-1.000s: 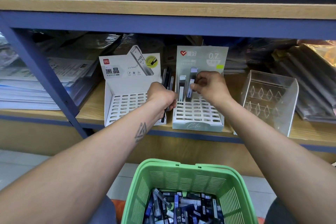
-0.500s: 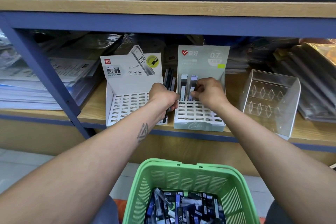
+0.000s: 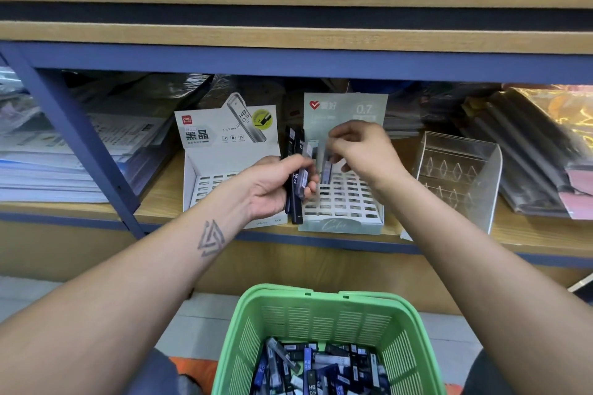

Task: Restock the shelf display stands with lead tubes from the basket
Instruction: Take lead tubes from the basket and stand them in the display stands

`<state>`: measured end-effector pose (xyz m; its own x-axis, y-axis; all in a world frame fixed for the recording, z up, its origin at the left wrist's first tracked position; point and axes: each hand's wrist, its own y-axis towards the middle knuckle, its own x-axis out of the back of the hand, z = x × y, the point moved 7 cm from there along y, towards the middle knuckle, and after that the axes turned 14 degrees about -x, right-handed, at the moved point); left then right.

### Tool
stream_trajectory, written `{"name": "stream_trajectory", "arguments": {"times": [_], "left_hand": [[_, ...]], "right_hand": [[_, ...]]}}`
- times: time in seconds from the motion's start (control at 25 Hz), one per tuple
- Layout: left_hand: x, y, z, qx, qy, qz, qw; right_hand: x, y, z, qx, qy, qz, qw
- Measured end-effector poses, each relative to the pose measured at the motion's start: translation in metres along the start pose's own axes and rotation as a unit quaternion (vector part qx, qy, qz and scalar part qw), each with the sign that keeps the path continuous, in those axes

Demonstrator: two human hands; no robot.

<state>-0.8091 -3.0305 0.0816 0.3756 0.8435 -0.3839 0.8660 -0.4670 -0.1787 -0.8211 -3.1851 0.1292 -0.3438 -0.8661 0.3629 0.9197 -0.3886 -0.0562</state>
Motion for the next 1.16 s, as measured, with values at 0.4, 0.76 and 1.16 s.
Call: {"name": "stream_trajectory", "arguments": {"times": [0.4, 0.76, 1.16], "left_hand": [[-0.008, -0.015, 0.0, 0.007, -0.034, 0.048, 0.998], [-0.009, -0.011, 0.004, 0.017, 0.024, 0.09, 0.996], [0.02, -0.013, -0.01, -0.027, 0.015, 0.019, 0.999]], "right_hand": [[-0.006, -0.006, -0.013, -0.118, 0.181, 0.131, 0.968], [-0.011, -0.008, -0.015, -0.113, 0.168, 0.162, 0.966], [-0.022, -0.011, -0.004, -0.077, 0.248, 0.185, 0.948]]}}
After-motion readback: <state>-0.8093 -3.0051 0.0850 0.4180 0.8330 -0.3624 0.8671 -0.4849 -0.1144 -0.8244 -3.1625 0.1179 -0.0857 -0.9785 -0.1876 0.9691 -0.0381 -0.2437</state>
